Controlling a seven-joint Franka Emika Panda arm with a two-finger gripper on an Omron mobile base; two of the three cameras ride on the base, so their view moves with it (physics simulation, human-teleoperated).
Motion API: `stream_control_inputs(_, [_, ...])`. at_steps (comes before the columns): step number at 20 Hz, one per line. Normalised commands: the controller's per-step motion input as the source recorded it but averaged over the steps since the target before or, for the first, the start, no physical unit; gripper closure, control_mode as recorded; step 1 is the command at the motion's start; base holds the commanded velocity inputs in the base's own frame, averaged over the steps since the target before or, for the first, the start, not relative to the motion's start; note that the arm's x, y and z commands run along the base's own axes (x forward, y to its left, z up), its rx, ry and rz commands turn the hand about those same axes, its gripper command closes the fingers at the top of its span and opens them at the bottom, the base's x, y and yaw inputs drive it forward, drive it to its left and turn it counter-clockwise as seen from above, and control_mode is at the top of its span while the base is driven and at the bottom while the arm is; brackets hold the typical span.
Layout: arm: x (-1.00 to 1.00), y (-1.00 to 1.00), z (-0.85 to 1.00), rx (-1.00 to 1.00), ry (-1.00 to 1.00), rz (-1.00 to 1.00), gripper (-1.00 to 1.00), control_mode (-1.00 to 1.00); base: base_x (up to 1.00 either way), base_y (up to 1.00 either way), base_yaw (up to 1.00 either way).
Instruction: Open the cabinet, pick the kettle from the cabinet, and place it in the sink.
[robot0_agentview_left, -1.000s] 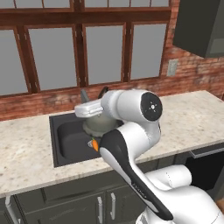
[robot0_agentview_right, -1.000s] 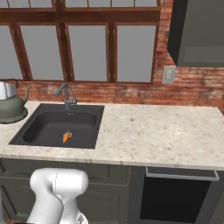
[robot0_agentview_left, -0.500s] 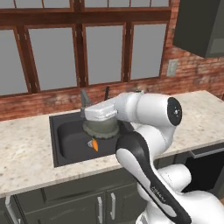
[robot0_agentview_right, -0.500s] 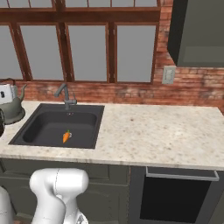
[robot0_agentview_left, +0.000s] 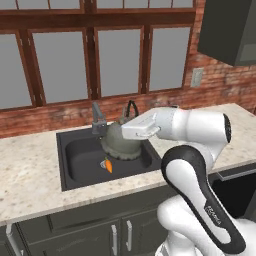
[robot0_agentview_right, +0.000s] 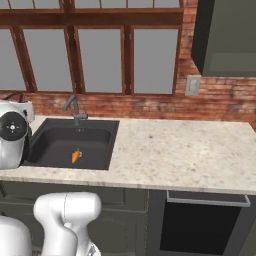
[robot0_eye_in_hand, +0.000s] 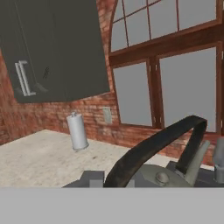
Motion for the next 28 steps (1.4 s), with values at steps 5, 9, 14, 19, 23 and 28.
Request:
stream_control_inputs(5, [-0.06, -0.39, 0.0, 0.05, 0.04, 0.08, 1.0, -1.0, 0.0, 0.0, 0.0])
stream_control_inputs(9, [-0.01, -0.33, 0.0, 0.0, 0.08, 0.1, 1.0, -1.0, 0.0, 0.0, 0.0])
stream_control_inputs(14, [0.0, -0.3, 0.0, -0.05, 0.19, 0.07, 1.0, -1.0, 0.0, 0.0, 0.0])
stream_control_inputs(19, [-0.01, -0.32, 0.0, -0.06, 0.1, 0.21, 1.0, -1.0, 0.0, 0.0, 0.0])
stream_control_inputs(23, [-0.01, -0.28, -0.07, -0.14, 0.01, 0.24, 1.0, -1.0, 0.0, 0.0, 0.0])
stream_control_inputs(28, [0.0, -0.27, -0.13, -0.14, 0.0, 0.19, 1.0, -1.0, 0.0, 0.0, 0.0])
